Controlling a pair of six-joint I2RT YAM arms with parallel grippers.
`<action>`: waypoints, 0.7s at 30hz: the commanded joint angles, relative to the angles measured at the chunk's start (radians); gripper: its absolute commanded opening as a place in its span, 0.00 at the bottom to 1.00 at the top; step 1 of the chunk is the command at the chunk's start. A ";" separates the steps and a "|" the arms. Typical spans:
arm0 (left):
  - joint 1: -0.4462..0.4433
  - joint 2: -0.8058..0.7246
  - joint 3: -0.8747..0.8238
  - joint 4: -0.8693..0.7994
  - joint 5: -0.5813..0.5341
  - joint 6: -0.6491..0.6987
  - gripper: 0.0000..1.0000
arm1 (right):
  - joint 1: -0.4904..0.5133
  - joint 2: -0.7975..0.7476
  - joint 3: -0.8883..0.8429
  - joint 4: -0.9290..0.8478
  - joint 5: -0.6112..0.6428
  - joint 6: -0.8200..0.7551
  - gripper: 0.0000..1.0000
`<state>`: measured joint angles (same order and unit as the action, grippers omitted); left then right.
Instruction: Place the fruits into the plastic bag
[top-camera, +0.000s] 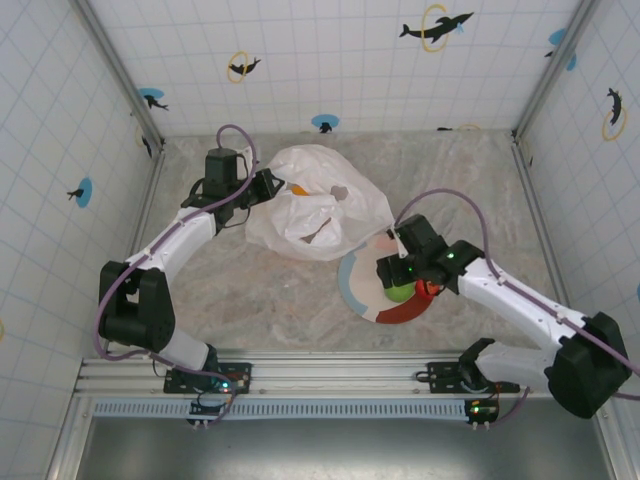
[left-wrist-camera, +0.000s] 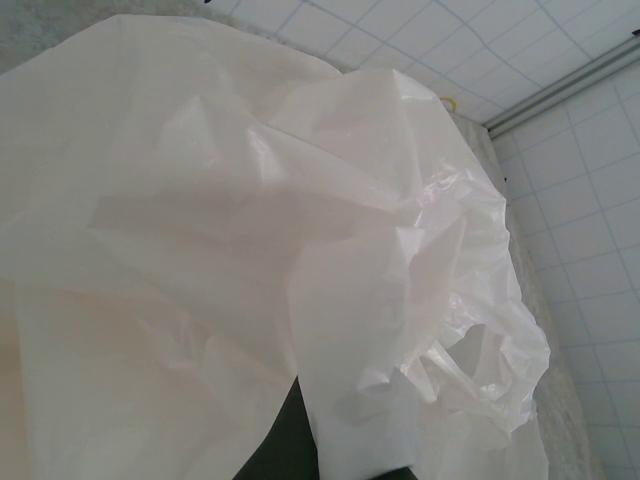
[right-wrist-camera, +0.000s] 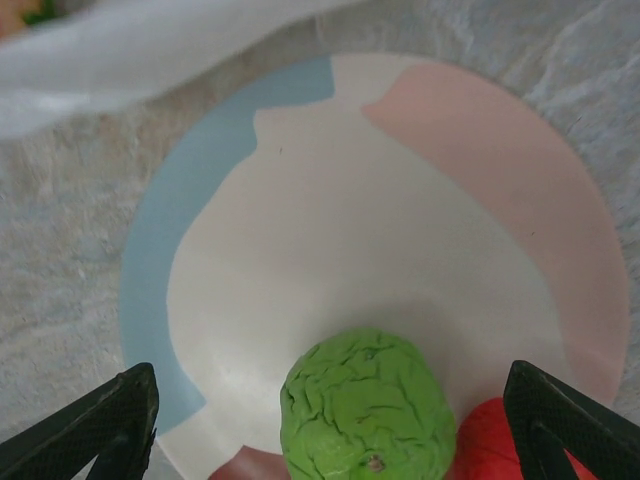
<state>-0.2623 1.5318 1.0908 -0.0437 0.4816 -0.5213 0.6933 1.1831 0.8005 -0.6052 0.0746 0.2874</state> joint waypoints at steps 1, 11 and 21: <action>-0.006 -0.013 -0.006 -0.003 -0.002 0.012 0.00 | 0.029 0.048 -0.017 -0.035 0.032 0.015 0.92; -0.006 -0.016 -0.004 -0.005 0.000 0.012 0.00 | 0.129 0.175 -0.011 -0.088 0.086 0.013 0.92; -0.006 -0.018 -0.003 -0.007 0.000 0.013 0.00 | 0.169 0.211 -0.029 -0.038 0.111 0.018 0.73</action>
<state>-0.2623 1.5318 1.0908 -0.0437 0.4820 -0.5213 0.8577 1.3811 0.7963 -0.6586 0.1619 0.2993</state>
